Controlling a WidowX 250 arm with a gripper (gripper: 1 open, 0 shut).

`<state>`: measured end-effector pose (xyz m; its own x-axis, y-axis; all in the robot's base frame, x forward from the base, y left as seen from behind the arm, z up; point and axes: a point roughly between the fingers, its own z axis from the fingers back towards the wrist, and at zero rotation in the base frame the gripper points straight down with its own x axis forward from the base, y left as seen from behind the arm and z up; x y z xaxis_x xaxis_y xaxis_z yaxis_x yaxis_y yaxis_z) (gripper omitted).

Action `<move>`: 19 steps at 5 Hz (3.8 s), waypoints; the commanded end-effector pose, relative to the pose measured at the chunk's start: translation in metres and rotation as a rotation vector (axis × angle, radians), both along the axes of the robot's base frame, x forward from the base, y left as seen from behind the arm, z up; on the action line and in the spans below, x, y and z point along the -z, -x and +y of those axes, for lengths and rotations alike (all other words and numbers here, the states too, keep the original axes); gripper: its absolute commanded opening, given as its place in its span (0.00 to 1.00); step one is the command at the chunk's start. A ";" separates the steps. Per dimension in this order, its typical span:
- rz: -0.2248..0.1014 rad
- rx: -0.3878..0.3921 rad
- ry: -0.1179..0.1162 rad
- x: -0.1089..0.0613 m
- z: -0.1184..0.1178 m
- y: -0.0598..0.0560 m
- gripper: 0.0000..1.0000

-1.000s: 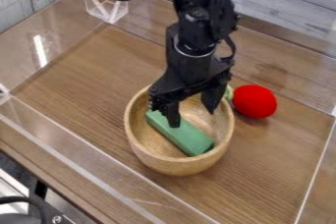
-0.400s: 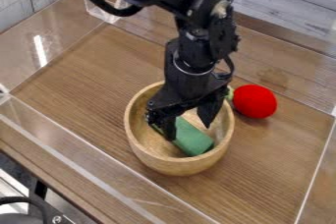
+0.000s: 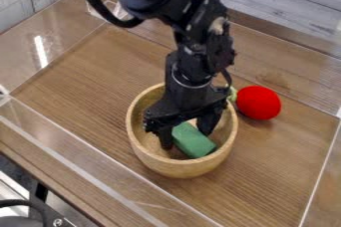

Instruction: Remove the green block from the brown bowl and put it on the table

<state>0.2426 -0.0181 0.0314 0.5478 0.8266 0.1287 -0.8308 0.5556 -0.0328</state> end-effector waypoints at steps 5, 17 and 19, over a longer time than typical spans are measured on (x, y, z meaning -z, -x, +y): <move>-0.007 -0.122 -0.015 -0.025 0.023 -0.009 0.00; -0.065 0.726 -0.004 -0.051 -0.113 0.005 0.00; -0.062 0.882 -0.013 -0.034 -0.128 -0.011 0.00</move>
